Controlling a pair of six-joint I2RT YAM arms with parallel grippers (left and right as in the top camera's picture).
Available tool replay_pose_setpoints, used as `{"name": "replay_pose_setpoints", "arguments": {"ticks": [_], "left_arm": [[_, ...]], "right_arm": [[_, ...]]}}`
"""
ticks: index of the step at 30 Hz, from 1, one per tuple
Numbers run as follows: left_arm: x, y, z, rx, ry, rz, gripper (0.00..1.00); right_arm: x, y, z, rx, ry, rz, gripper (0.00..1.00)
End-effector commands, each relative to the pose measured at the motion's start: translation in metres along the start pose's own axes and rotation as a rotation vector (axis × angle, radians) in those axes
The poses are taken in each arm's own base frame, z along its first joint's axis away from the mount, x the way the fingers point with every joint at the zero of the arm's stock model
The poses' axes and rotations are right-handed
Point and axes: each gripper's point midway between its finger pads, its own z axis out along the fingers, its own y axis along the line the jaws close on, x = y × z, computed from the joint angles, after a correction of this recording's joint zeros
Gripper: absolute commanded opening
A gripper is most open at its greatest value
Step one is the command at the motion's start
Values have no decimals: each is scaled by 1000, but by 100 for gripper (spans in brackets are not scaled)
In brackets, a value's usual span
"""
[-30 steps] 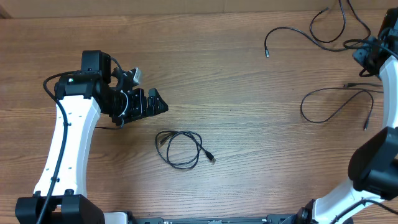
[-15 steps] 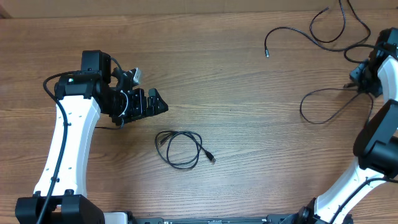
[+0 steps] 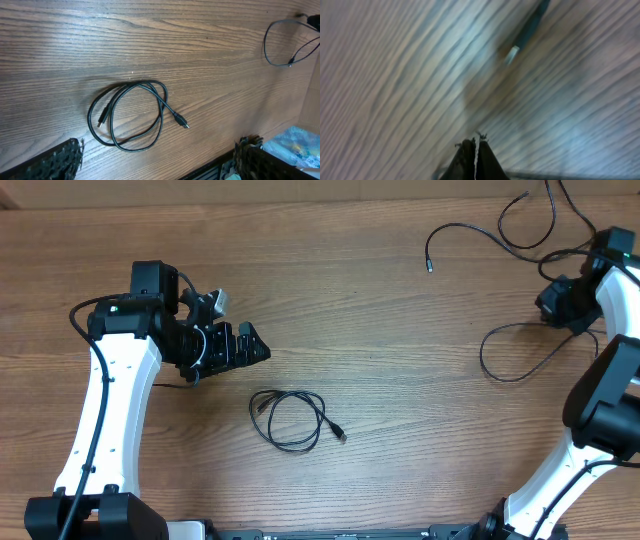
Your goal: Untangle cables
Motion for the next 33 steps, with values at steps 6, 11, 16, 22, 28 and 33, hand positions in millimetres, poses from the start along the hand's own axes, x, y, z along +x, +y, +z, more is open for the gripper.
{"name": "replay_pose_setpoints", "arguments": {"ticks": [6,11,16,22,28,33], "left_arm": [[0,0,0,1,-1,-6,100],[0,-1,0,2,-1,-6,100],[0,0,0,1,-1,-7,100],[0,0,0,1,-1,-6,99],[0,0,0,1,-1,-6,100],[0,0,0,1,-1,-7,100]], "right_arm": [[-60,0,-114,-84,-169,63,59],[-57,-29,-124,-23,-139,113,84],[-37,-47,-104,45,-51,130,93],[-6,-53,-56,86,57,120,93],[-5,-55,-18,76,31,176,79],[-17,-51,-8,42,-23,224,37]]}}
